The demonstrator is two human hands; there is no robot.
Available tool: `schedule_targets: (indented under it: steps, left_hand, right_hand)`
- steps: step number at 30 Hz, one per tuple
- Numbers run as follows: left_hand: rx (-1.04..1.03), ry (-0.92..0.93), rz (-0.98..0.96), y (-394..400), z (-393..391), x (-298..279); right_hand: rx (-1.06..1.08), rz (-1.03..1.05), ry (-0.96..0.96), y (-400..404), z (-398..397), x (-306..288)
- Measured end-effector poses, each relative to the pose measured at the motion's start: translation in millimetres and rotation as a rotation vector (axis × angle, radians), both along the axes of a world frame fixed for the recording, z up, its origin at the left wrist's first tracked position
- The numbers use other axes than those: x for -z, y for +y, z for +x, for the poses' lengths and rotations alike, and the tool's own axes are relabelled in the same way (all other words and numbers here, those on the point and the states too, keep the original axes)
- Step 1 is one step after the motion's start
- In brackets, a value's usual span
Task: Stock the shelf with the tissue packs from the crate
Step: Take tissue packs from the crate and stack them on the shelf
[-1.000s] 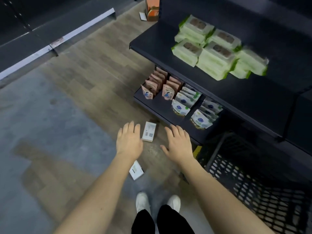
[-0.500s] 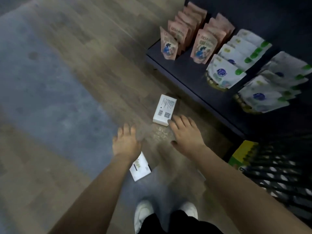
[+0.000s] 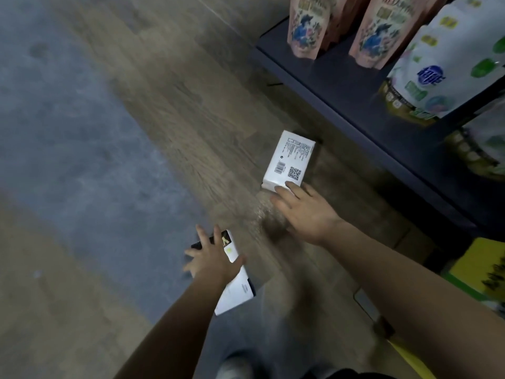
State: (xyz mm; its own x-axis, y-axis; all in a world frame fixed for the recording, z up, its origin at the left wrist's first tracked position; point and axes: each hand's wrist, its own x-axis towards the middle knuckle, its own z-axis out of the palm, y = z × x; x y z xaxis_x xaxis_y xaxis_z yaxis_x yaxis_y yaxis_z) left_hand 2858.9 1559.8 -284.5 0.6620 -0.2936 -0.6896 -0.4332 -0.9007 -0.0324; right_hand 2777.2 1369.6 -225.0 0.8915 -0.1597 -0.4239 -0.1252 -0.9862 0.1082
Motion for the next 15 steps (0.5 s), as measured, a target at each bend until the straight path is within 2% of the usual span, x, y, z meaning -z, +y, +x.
schedule_targets:
  steps: [8, 12, 15]
  left_hand:
    - [-0.108, 0.019, -0.053, -4.7, 2.1, 23.0]
    - [-0.09, 0.03, -0.102, -6.9, 5.3, 15.9]
    - [-0.048, 0.005, -0.127, -14.8, 9.7, -5.6]
  right_hand:
    - [-0.077, 0.003, -0.012, 9.9, 8.8, 26.8]
    - [-0.119, -0.05, -0.022, 14.0, 9.2, 24.1]
    - [-0.105, -0.012, -0.047, 15.6, 4.8, 9.9]
